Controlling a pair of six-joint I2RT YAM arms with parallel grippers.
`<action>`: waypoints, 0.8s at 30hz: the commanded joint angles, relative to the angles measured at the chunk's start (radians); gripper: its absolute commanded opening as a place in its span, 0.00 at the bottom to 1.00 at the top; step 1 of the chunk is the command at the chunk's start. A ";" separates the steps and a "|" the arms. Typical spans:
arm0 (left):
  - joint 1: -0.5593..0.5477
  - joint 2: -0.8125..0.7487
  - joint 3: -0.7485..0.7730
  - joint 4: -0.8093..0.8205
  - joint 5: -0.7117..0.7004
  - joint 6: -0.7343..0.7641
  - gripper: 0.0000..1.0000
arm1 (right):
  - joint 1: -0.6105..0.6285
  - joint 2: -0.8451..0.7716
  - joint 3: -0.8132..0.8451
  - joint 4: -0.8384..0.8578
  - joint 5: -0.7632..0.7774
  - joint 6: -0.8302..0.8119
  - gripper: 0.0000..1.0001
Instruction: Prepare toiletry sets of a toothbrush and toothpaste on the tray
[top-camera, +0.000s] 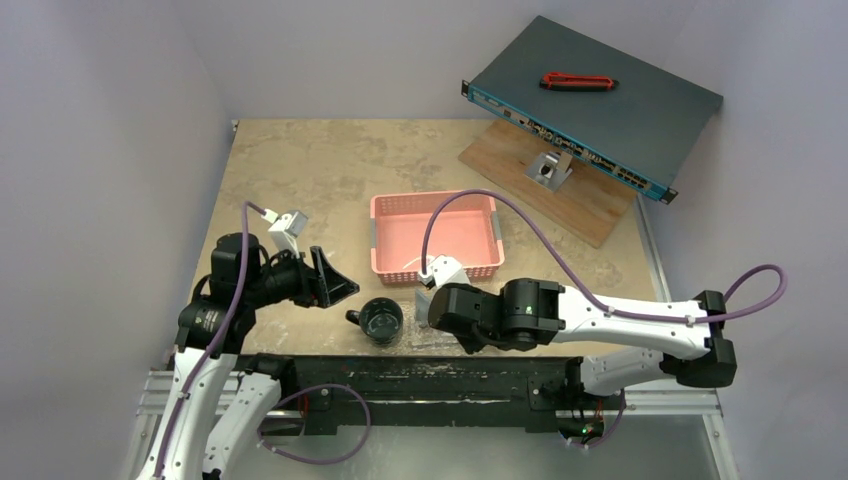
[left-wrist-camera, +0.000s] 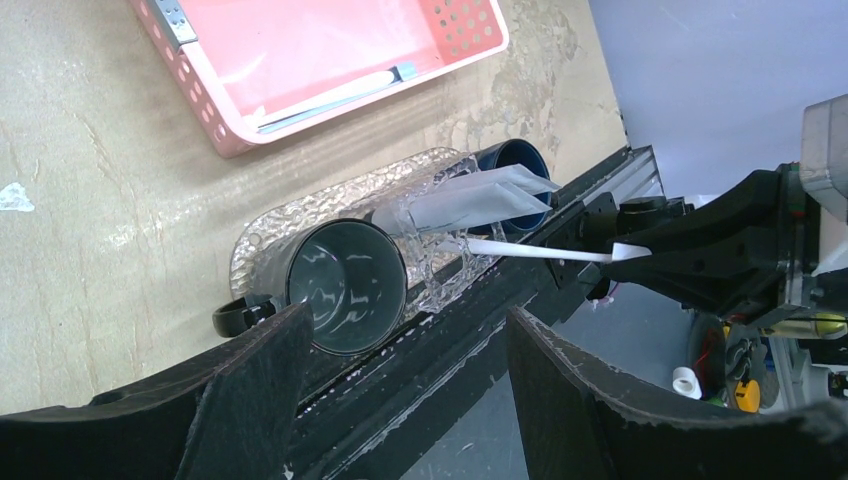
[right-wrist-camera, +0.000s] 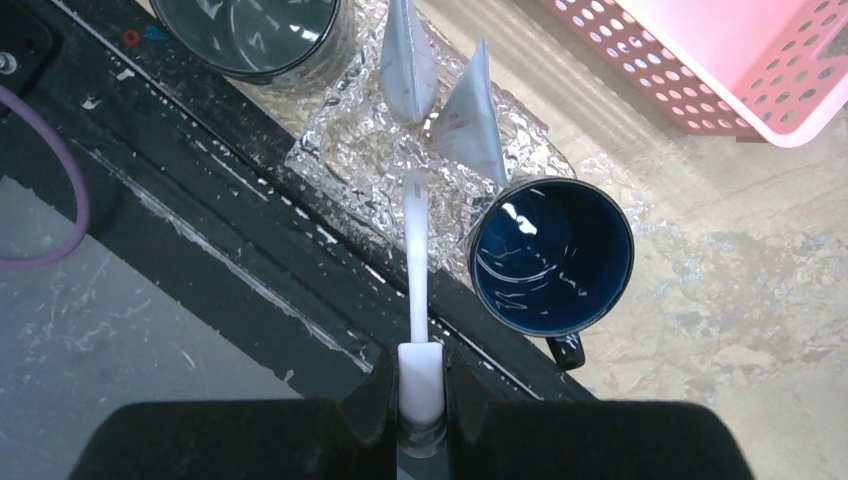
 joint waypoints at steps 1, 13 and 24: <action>-0.002 0.001 0.000 0.036 -0.010 0.023 0.69 | -0.006 0.006 -0.013 0.052 0.062 0.027 0.00; -0.002 0.007 0.000 0.035 -0.010 0.027 0.69 | -0.006 -0.005 -0.079 0.137 0.099 0.054 0.00; -0.003 0.013 -0.001 0.035 -0.010 0.027 0.69 | -0.006 0.007 -0.128 0.167 0.121 0.072 0.00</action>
